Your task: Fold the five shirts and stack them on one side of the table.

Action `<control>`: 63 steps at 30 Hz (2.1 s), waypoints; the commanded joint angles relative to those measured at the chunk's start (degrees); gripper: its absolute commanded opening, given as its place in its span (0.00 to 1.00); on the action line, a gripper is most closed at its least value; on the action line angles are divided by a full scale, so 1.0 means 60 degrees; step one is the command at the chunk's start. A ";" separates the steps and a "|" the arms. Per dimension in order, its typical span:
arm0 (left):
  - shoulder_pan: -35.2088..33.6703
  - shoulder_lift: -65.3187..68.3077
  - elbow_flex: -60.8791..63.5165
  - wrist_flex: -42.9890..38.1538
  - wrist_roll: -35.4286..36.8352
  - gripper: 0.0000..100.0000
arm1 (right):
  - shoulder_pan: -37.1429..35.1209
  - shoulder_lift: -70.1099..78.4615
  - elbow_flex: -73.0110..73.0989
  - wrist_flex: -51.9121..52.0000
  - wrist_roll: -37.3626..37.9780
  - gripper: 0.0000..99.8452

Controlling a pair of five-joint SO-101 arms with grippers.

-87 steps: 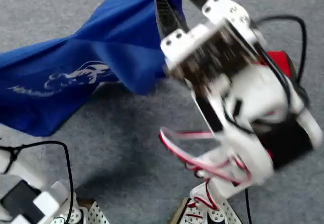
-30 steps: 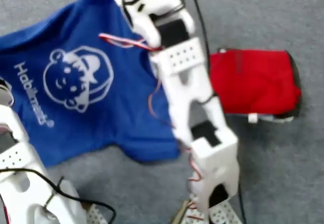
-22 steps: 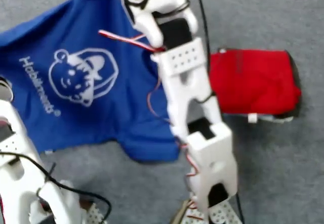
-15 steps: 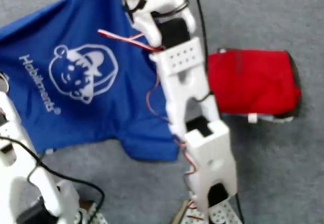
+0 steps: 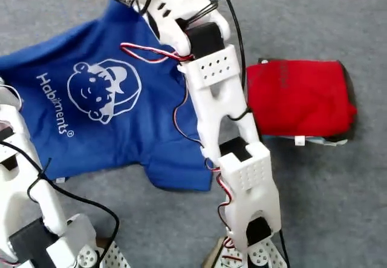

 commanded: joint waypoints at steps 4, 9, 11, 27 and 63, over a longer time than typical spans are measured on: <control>0.0161 -0.0139 -0.0542 0.2974 -0.1040 0.02 | -0.0271 -0.0081 -0.1311 0.3253 0.0088 0.00; 0.0088 -0.0154 -0.1436 0.5626 -0.1363 0.02 | -0.0740 -0.0037 -0.1971 0.6110 0.0117 0.00; 0.0103 -0.0154 -0.1758 0.6520 -0.1363 0.02 | -0.0872 -0.0037 -0.2029 0.6872 0.0088 0.00; 0.0000 -0.0623 -0.1363 1.0066 -0.3018 0.02 | -0.0842 -0.3128 0.4564 0.6637 -0.1363 0.00; -0.1773 -0.3260 0.1011 1.0374 -0.4586 0.17 | -0.1956 -1.0132 1.6256 0.3853 -0.0982 0.29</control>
